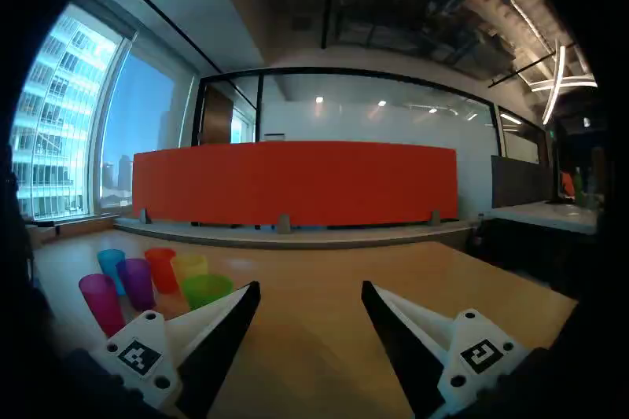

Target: Pour water

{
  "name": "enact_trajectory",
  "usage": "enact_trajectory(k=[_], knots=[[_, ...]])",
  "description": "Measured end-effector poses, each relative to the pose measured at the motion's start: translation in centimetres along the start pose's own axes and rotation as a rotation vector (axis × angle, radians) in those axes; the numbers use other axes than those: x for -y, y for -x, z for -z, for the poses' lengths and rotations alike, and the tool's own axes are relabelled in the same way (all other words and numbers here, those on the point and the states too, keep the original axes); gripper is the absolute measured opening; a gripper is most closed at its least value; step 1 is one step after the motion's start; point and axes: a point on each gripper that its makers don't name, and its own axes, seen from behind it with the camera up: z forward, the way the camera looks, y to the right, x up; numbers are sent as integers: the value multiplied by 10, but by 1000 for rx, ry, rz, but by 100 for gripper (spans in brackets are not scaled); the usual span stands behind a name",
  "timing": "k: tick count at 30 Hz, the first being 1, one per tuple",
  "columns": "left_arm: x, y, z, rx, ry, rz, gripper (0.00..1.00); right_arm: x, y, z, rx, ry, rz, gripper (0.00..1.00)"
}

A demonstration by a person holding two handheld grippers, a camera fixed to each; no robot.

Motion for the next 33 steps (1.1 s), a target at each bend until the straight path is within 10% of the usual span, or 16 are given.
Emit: enact_trajectory(k=[15, 33], knots=[[2, -2, -2, 12, -2, 29, 86, 0, -5, -9, 19, -5, -8, 100], [5, -83, -17, 3, 27, 24, 86, 6, -79, -19, 35, -45, 64, 100]])
